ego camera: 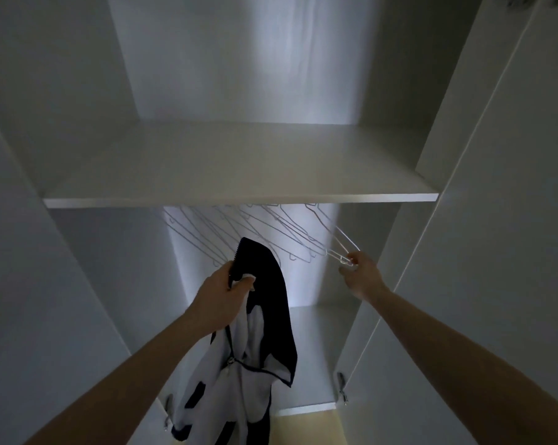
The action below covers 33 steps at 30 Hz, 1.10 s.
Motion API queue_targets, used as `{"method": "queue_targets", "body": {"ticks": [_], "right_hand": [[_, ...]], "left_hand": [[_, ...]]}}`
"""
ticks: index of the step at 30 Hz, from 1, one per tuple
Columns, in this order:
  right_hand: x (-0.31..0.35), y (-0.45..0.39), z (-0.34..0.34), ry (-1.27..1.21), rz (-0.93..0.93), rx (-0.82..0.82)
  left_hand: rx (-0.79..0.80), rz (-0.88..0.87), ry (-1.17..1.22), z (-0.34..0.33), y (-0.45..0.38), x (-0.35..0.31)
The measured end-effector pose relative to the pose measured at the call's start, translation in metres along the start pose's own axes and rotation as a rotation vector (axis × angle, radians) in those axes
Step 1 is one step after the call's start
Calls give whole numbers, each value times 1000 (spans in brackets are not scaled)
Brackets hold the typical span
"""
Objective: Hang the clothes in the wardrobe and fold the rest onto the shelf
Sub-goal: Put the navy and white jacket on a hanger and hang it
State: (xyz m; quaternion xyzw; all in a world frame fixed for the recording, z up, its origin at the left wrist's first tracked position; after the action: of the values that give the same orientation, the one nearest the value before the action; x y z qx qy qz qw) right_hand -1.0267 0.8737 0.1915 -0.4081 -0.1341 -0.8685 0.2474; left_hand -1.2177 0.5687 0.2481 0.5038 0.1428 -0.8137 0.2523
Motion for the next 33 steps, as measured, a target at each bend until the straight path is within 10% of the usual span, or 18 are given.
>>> {"method": "queue_targets", "body": {"ticks": [19, 33], "right_hand": [[-52, -173, -28, 212, -137, 241], [-12, -116, -27, 14, 31, -34]], "left_hand": [[-113, 165, -152, -8, -31, 39], [-78, 167, -159, -18, -38, 23]]}}
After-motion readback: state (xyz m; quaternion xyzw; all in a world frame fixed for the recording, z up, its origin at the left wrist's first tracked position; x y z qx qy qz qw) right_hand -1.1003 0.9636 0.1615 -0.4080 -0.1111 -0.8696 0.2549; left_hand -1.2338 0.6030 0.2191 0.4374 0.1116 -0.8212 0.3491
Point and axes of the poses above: each hand's wrist, its own y-axis away from the middle knuckle, its own z-axis out of the back of the hand, x = y × z, the point moved 9 cm from there along -y, towards the middle knuckle, and after that the axes turned 7 degrees about x, right-handed, at the moved point
